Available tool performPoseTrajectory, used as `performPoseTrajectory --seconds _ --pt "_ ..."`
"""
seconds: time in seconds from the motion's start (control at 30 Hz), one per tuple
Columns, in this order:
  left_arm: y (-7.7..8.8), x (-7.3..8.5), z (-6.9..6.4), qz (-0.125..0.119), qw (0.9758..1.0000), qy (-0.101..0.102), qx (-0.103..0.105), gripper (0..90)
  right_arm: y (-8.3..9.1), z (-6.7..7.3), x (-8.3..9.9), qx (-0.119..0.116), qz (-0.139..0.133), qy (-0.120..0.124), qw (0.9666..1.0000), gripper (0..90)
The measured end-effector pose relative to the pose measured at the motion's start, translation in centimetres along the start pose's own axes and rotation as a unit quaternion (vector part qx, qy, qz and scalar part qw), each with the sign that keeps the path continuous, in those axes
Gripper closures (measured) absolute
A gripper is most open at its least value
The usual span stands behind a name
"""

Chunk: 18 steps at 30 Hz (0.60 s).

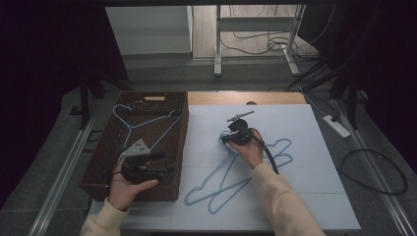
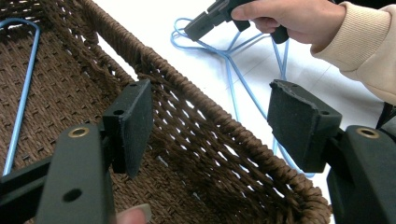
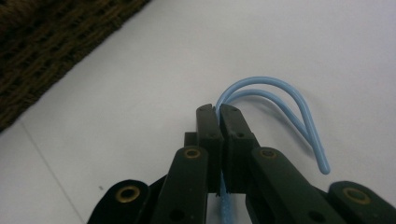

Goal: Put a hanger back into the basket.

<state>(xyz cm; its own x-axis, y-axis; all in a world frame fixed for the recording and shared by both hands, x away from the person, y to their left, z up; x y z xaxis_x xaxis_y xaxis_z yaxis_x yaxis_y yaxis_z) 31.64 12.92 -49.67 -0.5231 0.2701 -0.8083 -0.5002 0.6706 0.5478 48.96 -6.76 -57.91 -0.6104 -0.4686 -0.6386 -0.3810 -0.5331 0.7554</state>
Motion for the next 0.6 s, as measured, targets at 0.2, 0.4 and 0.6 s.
performPoseTrajectory --seconds 0.2,0.4,0.6 --pt "-0.2 -0.6 -1.4 0.001 0.9999 -0.009 0.008 32.0 1.2 1.0 -0.4 -0.005 -0.02 0.019 0.9996 87.9" --pt "-1.6 -1.2 -3.7 0.023 0.9994 -0.018 0.02 31.4 2.5 1.7 -0.3 -0.009 -0.038 0.031 0.9988 88.0" --pt "-3.6 -1.6 -5.2 0.046 0.9984 -0.021 0.025 31.4 3.7 2.0 -0.4 -0.01 -0.053 0.037 0.9979 87.9"
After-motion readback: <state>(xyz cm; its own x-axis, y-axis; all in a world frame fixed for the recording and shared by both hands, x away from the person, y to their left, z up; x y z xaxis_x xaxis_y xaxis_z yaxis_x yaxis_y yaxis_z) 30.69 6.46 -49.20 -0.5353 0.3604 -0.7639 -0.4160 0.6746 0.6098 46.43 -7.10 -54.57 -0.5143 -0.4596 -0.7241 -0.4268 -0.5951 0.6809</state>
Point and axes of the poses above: each handheld gripper's, and its own axes: y roughly backward along the jaws, x roughly out of its underside, z roughly to its left, the point moved 10 cm from there along -y, roughly forward along the jaws, and after that the axes turned 1 degree about x, right-handed, at the moved point
